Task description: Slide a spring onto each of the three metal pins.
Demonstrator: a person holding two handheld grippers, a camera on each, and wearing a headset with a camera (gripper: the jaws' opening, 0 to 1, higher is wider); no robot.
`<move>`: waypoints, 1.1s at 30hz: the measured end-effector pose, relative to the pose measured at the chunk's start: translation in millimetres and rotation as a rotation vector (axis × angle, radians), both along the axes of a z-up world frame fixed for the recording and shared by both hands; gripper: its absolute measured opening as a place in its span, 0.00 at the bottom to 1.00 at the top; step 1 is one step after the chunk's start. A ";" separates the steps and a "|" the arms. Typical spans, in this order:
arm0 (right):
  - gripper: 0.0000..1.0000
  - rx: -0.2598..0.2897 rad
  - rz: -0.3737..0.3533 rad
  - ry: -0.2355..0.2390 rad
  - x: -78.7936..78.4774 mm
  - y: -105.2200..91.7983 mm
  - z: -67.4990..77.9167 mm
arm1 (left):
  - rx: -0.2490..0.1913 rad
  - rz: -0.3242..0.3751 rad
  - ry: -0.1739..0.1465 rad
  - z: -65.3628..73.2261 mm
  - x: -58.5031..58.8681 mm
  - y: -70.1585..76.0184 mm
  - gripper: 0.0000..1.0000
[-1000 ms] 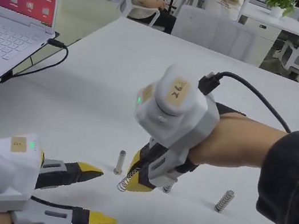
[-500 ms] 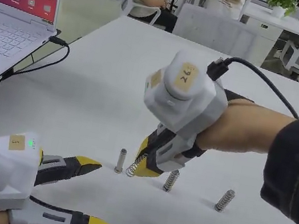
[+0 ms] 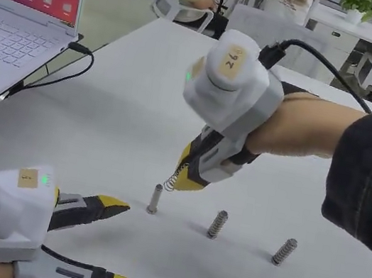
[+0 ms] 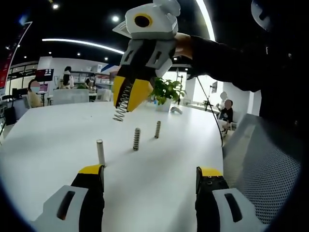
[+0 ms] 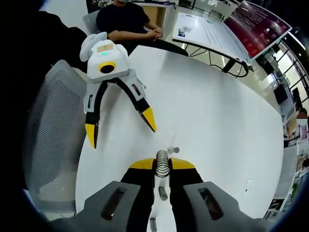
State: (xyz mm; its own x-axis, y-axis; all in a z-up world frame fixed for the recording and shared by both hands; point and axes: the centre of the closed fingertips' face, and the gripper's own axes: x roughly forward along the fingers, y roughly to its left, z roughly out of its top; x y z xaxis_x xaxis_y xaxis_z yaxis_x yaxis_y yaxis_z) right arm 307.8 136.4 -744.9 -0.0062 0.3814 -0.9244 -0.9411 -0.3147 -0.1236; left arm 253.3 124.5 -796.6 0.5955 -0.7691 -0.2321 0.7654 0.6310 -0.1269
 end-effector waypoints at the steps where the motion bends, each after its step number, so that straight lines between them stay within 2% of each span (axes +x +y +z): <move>1: 0.08 -0.005 -0.001 -0.004 2.6 1.3 -0.6 | -0.002 0.000 0.000 0.1 0.0 -0.1 0.74; 6: 0.08 -0.033 -0.003 -0.015 17.3 4.9 -6.1 | -0.004 -0.001 0.002 -0.6 -0.6 0.6 0.74; 12: 0.08 -0.059 0.002 -0.012 20.6 8.6 -11.8 | -0.004 -0.003 0.003 -1.3 -0.6 1.2 0.73; 23: 0.08 -0.118 0.004 0.003 26.3 11.2 -32.7 | -0.001 -0.007 0.013 -5.3 -2.0 -0.1 0.71; 33: 0.08 -0.140 0.014 0.008 28.9 14.7 -42.6 | -0.001 0.001 0.023 -9.4 -2.7 1.3 0.70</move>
State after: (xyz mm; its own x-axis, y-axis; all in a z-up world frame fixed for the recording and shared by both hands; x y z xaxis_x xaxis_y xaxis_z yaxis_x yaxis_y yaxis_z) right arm 336.7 151.1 -787.6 -0.0186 0.2487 -0.9684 -0.9374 -0.3413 -0.0697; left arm 250.6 125.7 -805.9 0.5910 -0.7687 -0.2444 0.7616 0.6316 -0.1451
